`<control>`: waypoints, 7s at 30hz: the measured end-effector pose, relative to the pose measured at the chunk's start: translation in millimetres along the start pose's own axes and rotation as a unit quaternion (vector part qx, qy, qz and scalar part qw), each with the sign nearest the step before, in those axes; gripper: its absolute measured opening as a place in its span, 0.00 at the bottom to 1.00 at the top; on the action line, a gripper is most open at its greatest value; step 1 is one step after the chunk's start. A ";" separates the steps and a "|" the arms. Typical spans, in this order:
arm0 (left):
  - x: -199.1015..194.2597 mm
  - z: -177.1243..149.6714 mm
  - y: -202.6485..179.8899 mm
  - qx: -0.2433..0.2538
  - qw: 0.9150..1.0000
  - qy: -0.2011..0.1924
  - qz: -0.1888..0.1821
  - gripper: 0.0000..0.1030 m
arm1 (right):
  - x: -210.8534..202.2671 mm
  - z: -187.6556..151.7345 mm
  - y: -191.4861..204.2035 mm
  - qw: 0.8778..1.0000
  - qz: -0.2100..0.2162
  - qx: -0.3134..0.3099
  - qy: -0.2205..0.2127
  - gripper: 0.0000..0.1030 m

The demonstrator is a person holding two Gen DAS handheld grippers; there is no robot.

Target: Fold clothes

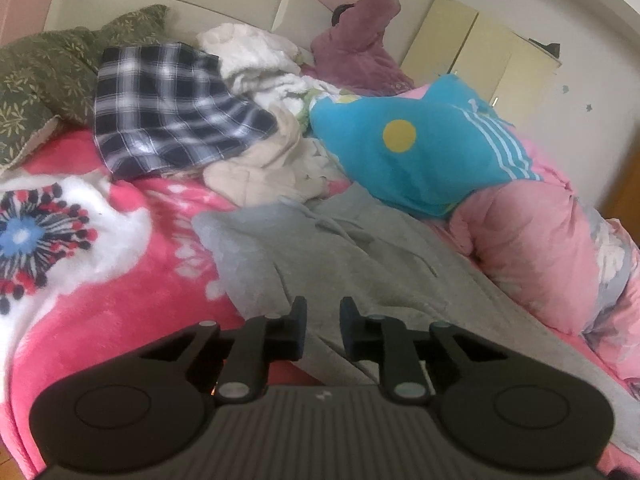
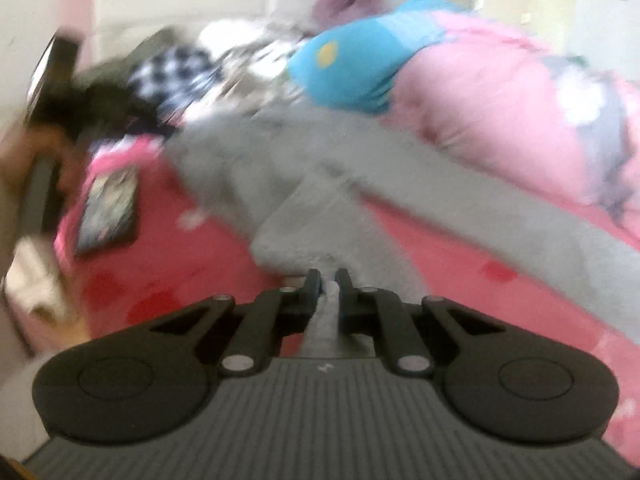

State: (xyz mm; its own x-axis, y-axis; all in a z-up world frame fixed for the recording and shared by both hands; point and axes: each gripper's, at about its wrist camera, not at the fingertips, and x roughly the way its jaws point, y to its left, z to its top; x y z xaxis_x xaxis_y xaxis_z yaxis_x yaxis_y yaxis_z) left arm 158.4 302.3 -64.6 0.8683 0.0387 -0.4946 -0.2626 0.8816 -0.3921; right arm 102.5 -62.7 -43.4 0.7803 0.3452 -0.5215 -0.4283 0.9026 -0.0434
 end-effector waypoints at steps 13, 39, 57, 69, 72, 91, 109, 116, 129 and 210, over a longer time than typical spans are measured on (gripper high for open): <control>6.5 6.5 -0.1 0.014 1.000 0.001 0.009 0.14 | -9.8 26.6 -6.8 0.996 0.011 0.006 -0.091 0.26; 10.4 44.9 92.0 -0.115 0.993 -0.008 -0.007 0.26 | 107.1 65.8 100.3 0.949 0.310 -0.056 0.006 0.01; 64.8 51.3 89.8 -0.087 0.996 0.015 -0.008 0.20 | 116.4 39.4 106.1 0.947 0.306 -0.085 0.052 0.00; 48.6 59.8 90.5 -0.062 0.997 -0.025 0.035 0.10 | 121.1 32.9 106.6 0.944 0.311 -0.091 0.055 0.00; 54.3 56.5 95.4 -0.056 0.997 -0.012 0.044 0.10 | 127.4 26.0 108.1 0.944 0.311 -0.090 0.067 0.00; -30.3 43.8 79.4 -0.059 0.991 -0.092 0.082 0.48 | 48.8 13.4 68.7 0.955 0.288 0.002 0.070 0.27; -280.2 -12.0 -69.1 0.097 0.982 -0.163 -0.014 0.94 | -171.1 -66.9 -58.3 0.947 0.133 0.266 -0.122 0.99; -332.8 -43.6 -85.4 0.167 0.980 -0.106 0.025 1.00 | -178.4 -91.1 -69.0 0.938 0.142 0.280 -0.146 0.99; -228.0 -155.5 -177.7 0.157 0.977 0.036 -0.142 1.00 | -204.4 -115.2 -84.9 0.963 -0.043 0.207 -0.165 0.99; -116.3 -199.2 -224.9 0.164 0.940 0.176 -0.243 0.09 | -175.6 -197.5 -169.5 0.925 -0.073 0.372 -0.006 0.20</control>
State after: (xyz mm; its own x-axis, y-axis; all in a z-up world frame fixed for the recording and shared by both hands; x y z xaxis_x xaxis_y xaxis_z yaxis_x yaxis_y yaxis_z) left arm 32.6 5.9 -73.4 0.6446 -0.5130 -0.5668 0.3231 0.8548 -0.4062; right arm -52.0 -327.1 -112.8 0.8119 0.2042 -0.5469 0.1106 0.8660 0.4876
